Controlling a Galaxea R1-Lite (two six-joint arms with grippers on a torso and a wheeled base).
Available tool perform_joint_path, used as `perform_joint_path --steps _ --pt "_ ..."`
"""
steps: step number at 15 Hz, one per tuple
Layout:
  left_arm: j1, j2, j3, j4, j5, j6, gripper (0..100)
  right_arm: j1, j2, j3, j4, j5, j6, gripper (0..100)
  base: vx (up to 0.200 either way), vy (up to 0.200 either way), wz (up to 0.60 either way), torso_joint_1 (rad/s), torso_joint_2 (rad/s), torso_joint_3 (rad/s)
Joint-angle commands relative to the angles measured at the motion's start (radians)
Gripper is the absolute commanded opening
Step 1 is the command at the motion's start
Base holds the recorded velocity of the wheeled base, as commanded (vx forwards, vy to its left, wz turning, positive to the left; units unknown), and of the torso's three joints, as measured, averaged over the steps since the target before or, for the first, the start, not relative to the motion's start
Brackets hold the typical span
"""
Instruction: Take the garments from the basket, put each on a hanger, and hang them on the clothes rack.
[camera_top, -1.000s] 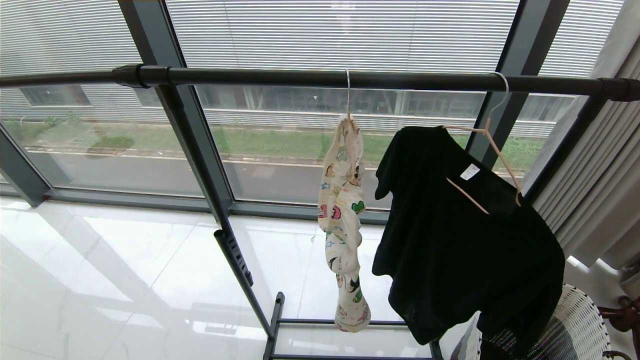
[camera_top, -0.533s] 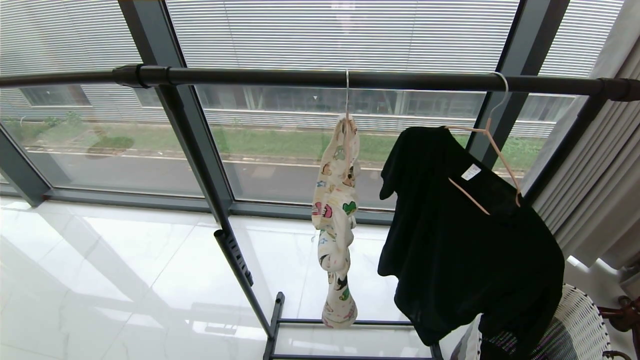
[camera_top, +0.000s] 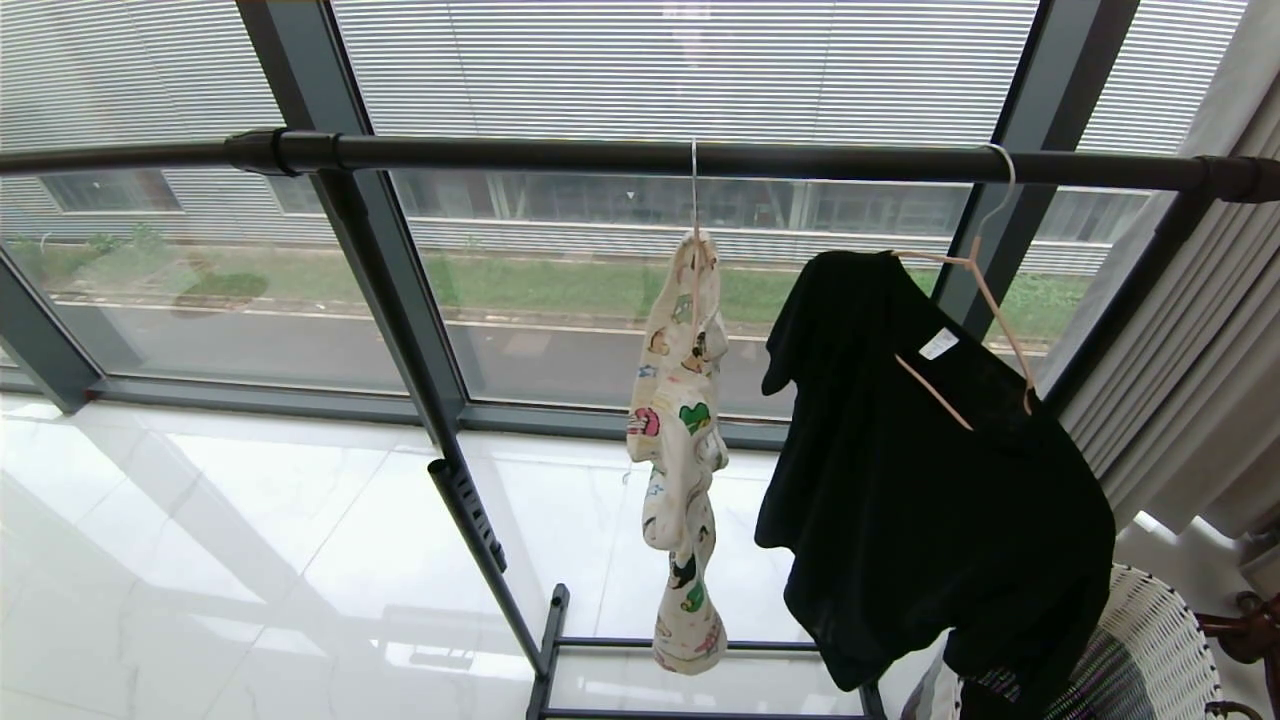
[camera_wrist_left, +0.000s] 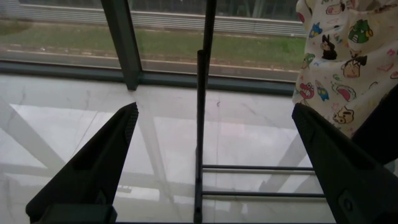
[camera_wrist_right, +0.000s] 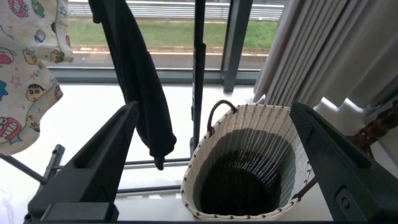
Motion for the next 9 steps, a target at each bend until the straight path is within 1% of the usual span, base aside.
perform_joint_path --steps 1,9 --pt "0.000 0.000 0.000 0.000 0.000 -0.001 100 0.002 0.001 0.000 0.000 0.000 0.000 100 0.000 0.000 0.00 0.000 0.00 0.000" --pt "0.000 0.000 0.000 0.000 0.000 -0.001 100 0.000 0.001 0.000 0.000 0.001 -0.003 100 0.000 0.000 0.00 0.000 0.00 0.000"
